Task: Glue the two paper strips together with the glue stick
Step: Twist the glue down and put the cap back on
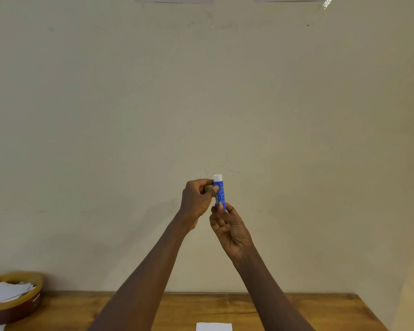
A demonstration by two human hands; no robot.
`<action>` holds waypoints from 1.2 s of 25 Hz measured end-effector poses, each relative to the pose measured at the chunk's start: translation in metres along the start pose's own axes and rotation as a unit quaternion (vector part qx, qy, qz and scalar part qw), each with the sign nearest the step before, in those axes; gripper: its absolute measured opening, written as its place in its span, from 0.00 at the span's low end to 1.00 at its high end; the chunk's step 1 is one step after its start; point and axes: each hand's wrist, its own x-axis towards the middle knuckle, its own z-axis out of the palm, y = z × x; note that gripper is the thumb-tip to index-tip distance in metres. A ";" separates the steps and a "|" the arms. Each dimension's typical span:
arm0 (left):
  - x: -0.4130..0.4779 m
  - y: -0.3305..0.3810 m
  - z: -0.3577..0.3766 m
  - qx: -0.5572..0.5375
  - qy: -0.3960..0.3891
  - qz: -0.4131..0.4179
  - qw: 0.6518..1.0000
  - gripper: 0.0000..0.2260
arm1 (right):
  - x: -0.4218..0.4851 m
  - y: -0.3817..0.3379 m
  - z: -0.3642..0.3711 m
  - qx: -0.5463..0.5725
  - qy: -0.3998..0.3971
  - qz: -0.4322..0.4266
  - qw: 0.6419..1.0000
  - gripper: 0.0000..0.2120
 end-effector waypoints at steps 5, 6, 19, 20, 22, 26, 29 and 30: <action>-0.002 0.001 -0.001 -0.007 -0.012 -0.003 1.000 0.13 | -0.004 -0.003 -0.001 0.006 -0.020 0.053 0.998 0.15; -0.002 0.000 0.000 -0.008 -0.012 -0.004 1.000 0.13 | -0.004 -0.002 -0.001 0.016 -0.015 0.045 0.999 0.13; 0.000 0.003 0.001 -0.002 0.016 -0.007 1.000 0.13 | -0.006 -0.001 0.007 0.014 0.040 0.034 0.999 0.21; 0.000 0.004 0.000 0.002 0.014 -0.005 1.000 0.13 | -0.006 -0.002 0.005 0.013 0.037 0.061 0.997 0.23; -0.001 0.005 0.000 0.001 0.016 -0.003 1.000 0.13 | -0.005 -0.001 0.006 0.028 0.027 0.077 0.996 0.18; -0.001 0.008 0.003 0.004 0.019 0.004 1.000 0.12 | -0.007 0.004 0.007 0.143 0.011 0.034 0.989 0.09; -0.002 0.008 0.006 0.011 0.021 -0.006 1.000 0.12 | -0.006 0.007 0.009 0.094 0.036 -0.006 0.995 0.06; -0.003 0.007 0.007 0.016 0.022 -0.006 1.000 0.12 | -0.004 0.007 0.010 0.061 0.054 -0.023 0.996 0.09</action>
